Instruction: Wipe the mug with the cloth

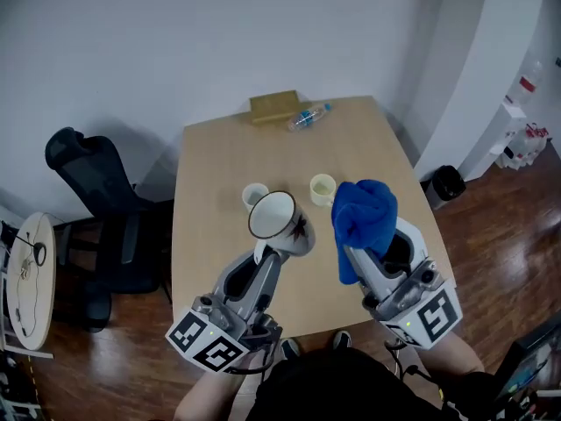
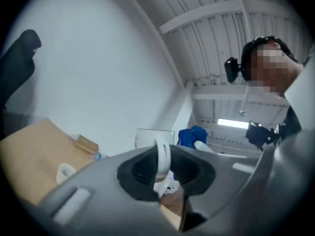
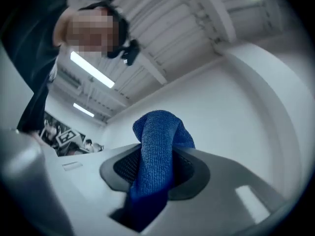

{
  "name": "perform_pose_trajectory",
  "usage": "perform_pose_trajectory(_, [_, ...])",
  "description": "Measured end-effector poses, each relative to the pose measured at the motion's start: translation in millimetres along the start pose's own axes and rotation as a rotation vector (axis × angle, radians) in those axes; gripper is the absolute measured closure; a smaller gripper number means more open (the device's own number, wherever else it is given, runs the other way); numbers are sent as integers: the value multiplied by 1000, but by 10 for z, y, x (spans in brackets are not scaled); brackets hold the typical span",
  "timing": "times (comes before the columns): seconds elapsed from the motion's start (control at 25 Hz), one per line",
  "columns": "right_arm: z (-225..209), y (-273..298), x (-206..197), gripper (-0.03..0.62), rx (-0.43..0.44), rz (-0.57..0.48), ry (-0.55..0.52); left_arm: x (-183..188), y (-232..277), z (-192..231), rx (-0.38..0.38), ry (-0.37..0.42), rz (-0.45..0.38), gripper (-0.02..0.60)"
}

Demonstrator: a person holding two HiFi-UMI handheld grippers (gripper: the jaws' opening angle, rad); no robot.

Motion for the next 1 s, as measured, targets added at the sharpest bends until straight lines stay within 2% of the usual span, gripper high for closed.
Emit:
perform_pose_trajectory(0.12, [564, 130, -176, 459, 18, 55, -257, -32, 74, -24, 27, -37, -12, 520])
perform_pose_trajectory(0.2, [742, 178, -309, 459, 32, 88, -366, -70, 109, -86, 23, -46, -11, 520])
perform_pose_trajectory(0.36, [748, 146, -337, 459, 43, 95, -401, -107, 91, -150, 20, -22, 2, 520])
perform_pose_trajectory(0.52, [569, 88, -275, 459, 37, 90, -340, -92, 61, -204, -2, -13, 2, 520])
perform_pose_trajectory(0.64, [310, 60, -177, 459, 16, 71, -183, -36, 38, -268, -41, 6, 4, 520])
perform_pose_trajectory(0.72, [67, 55, -107, 459, 26, 37, -38, 14, 14, -360, -104, 23, 7, 520])
perform_pose_trajectory(0.76, [-68, 63, -82, 459, 58, 14, 55, 41, -2, -432, -151, 31, 11, 520])
perform_pose_trajectory(0.84, [-311, 68, -116, 459, 176, -12, 318, 92, -34, -622, -278, 48, 29, 520])
perform_pose_trajectory(0.88, [-390, 70, -168, 459, 264, -20, 478, 112, -51, -727, -349, 59, 42, 520])
perform_pose_trajectory(1.0, [-361, 104, -344, 459, 646, -67, 985, 114, -120, -1002, -542, 106, 84, 520])
Point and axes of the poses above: the fingertips, and each gripper's own axes: y forward along the fingers, z to its left, x out of its top, the point moved 5 cm from there along -y, backward along the fingers, and after that the axes turned 9 degrees about z, right-handed, at the moved point
